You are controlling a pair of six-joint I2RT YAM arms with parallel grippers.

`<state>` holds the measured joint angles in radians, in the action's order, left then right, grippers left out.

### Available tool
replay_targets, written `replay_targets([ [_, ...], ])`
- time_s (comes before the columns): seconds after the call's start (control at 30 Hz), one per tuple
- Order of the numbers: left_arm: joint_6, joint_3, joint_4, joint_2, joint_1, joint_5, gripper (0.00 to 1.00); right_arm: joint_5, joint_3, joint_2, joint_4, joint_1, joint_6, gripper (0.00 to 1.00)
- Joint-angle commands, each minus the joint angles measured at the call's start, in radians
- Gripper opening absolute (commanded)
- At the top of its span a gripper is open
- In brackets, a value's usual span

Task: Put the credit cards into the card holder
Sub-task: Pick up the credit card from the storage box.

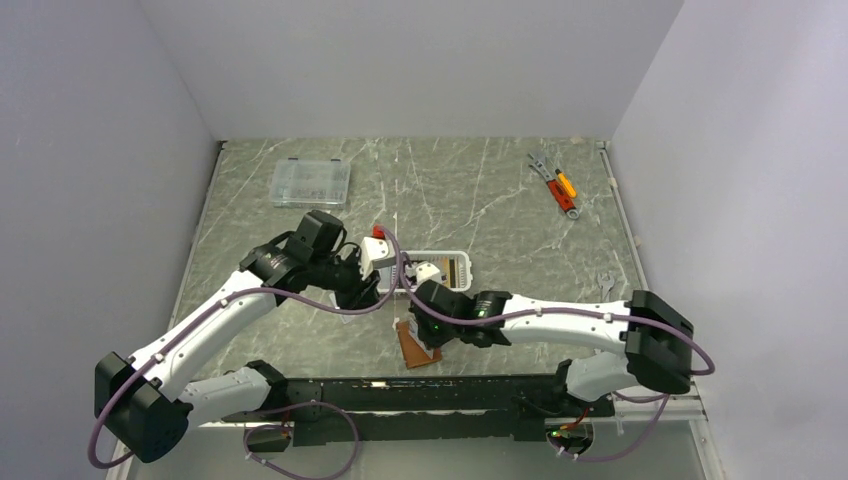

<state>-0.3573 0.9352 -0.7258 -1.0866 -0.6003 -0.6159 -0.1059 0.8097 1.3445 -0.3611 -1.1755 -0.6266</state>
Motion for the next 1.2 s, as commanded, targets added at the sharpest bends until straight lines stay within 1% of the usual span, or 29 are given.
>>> replay_targets([
  [0.0,-0.048,0.027,-0.020,0.012,-0.005,0.020,0.33,-0.324,0.082,0.040,-0.098,-0.078,-0.103,0.00],
  [0.1,-0.058,0.026,-0.032,0.016,-0.006,0.011,0.32,-0.408,0.071,0.035,-0.115,-0.110,-0.137,0.00],
  [0.17,-0.064,0.024,-0.039,0.020,-0.007,0.010,0.32,-0.431,0.054,0.014,-0.111,-0.116,-0.158,0.00],
  [0.3,-0.084,0.022,-0.053,0.023,-0.017,0.027,0.32,-0.444,0.006,-0.025,-0.083,-0.116,-0.188,0.00],
  [0.53,-0.157,0.053,-0.127,0.016,-0.051,0.073,0.32,-0.457,-0.041,-0.032,-0.082,-0.117,-0.245,0.00],
  [0.73,-0.230,0.057,-0.146,0.013,-0.170,0.185,0.32,-0.471,-0.065,-0.049,-0.095,-0.117,-0.271,0.00],
  [0.8,-0.209,0.071,-0.115,0.005,-0.209,0.252,0.31,-0.472,-0.083,-0.054,-0.090,-0.117,-0.284,0.00],
  [0.9,-0.194,0.123,-0.115,-0.034,-0.220,0.219,0.31,-0.477,-0.117,-0.061,-0.075,-0.117,-0.312,0.00],
  [1.0,-0.259,0.136,-0.108,-0.048,-0.258,0.195,0.35,-0.487,-0.165,-0.074,-0.047,-0.114,-0.339,0.00],
  [1.17,-0.465,0.090,-0.147,-0.022,-0.351,0.175,0.44,-0.506,-0.232,-0.127,-0.013,-0.107,-0.375,0.00],
])
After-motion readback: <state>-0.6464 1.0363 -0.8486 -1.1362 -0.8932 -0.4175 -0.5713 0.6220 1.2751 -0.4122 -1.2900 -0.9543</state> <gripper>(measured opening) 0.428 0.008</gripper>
